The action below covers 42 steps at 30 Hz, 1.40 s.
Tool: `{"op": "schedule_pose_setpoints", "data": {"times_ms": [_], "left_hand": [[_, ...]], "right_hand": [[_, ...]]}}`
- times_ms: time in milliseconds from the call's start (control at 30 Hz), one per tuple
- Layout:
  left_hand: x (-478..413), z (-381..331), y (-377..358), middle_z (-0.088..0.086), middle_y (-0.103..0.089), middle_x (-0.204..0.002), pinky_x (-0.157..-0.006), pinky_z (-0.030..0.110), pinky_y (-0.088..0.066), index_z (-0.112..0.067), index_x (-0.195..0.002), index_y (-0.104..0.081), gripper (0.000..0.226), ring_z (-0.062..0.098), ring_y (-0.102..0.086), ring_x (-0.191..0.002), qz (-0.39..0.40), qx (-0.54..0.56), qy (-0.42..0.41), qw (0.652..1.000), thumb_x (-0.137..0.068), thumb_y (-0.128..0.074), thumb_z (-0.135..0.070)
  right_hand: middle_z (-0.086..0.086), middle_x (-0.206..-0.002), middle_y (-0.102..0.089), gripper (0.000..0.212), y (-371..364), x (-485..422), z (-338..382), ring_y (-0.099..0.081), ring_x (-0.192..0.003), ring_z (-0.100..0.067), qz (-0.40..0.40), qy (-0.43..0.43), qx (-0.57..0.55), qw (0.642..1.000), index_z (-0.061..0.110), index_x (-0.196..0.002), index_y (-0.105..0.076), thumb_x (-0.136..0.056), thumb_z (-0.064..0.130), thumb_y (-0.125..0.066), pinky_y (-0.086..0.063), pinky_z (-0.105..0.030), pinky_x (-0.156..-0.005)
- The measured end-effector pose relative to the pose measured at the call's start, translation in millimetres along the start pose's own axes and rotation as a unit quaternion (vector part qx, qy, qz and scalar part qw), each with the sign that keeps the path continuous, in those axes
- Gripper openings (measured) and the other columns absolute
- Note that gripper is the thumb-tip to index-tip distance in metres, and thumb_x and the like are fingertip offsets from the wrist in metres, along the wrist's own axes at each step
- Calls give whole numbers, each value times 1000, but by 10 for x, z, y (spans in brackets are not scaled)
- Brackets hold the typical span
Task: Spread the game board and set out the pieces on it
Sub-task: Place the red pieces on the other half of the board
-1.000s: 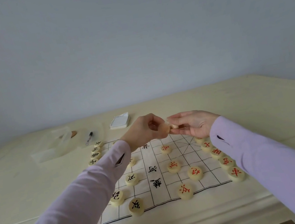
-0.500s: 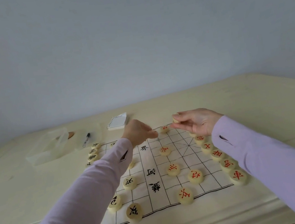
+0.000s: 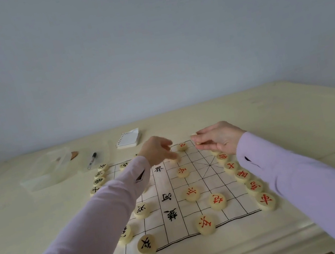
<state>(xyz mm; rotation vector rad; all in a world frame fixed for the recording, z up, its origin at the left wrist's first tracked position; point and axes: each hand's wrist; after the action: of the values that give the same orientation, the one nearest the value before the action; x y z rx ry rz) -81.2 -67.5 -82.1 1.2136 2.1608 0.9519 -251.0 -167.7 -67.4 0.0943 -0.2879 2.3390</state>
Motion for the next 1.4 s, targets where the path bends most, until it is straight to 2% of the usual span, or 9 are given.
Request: {"op": "schedule_pose_setpoints", "data": {"times_ms": [100, 233, 500, 633, 767, 900, 1067, 1200, 1400], "left_hand": [[15, -126, 133, 0, -70, -100, -63, 10, -51, -14, -117, -65, 31, 14, -66, -82, -40, 82, -32, 995, -87, -67, -21], [80, -196, 193, 14, -73, -96, -85, 26, -56, -3, -108, -69, 28, 21, -70, -87, 30, 221, -27, 974, -86, -68, -20], [196, -123, 235, 25, -67, -106, -73, 19, -55, 3, -114, -62, 32, 26, -67, -90, 66, 291, -33, 954, -82, -68, 3], [196, -129, 240, 23, -68, -104, -74, 21, -56, 4, -113, -63, 36, 25, -68, -87, 60, 285, -41, 956, -78, -71, 4], [190, -169, 244, 7, -72, -98, -78, 21, -56, -8, -105, -70, 33, 13, -71, -78, 11, 191, -64, 979, -74, -79, -11], [143, -215, 263, -4, -71, -86, -53, 14, -47, -17, -102, -70, 28, -2, -65, -62, -39, 68, -68, 995, -76, -77, -20], [-76, -169, 287, 5, -73, -87, -66, 21, -50, -18, -96, -73, 21, 15, -67, -80, -121, 22, -25, 992, -78, -70, -28], [-323, -52, 209, 5, -70, -91, -84, 31, -50, -15, -103, -70, 28, 23, -64, -96, -95, -76, 12, 993, -81, -66, -31], [-586, 82, 44, 0, -67, -94, -77, 25, -48, -16, -104, -72, 31, 16, -60, -89, -22, -146, 34, 989, -80, -69, -35]], "right_hand": [[-12, -96, -68, 42, -105, -6, 15, -68, -83, -20, -25, 64, 158, 985, -7, -110, -62, -73, 5, -79, -56, -25, -81], [-9, -101, -71, 41, -294, -31, 60, -67, -95, -24, -67, 158, 400, 900, 3, -102, -69, -67, 19, -84, -52, -32, -91], [-5, -103, -62, 52, -413, -14, 69, -64, -93, -20, -23, 237, 450, 861, 14, -112, -62, -65, 7, -84, -51, -29, -88], [-4, -94, -61, 49, -434, 12, 100, -61, -82, -17, -17, 260, 460, 849, 9, -113, -62, -68, -4, -77, -50, -20, -75], [-10, -99, -66, 47, -438, -19, 150, -65, -84, -21, -7, 238, 423, 875, 6, -115, -61, -72, -9, -71, -54, -24, -76], [-10, -104, -65, 49, -351, -86, 168, -65, -98, -23, 28, 171, 336, 926, 4, -126, -55, -80, -10, -63, -51, -30, -92], [-20, -112, -61, 40, -225, -185, 268, -63, -102, -26, 31, 94, 147, 984, -5, -126, -51, -87, -10, -56, -50, -29, -93], [-24, -112, -59, 33, -140, -273, 327, -60, -106, -32, 6, 51, 99, 994, -8, -124, -52, -91, -11, -48, -50, -31, -88], [-20, -100, -61, 28, -18, -386, 268, -60, -96, -28, -13, 29, 79, 996, -8, -119, -55, -91, -9, -50, -50, -32, -85]]}}
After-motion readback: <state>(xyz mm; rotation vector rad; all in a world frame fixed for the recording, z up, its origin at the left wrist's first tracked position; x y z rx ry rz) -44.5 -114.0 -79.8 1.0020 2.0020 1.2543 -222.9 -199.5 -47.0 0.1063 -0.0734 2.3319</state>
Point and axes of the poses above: each hand's wrist, its own x-axis away from the middle knuckle, its own y-axis out of the back of the hand, z = x × y
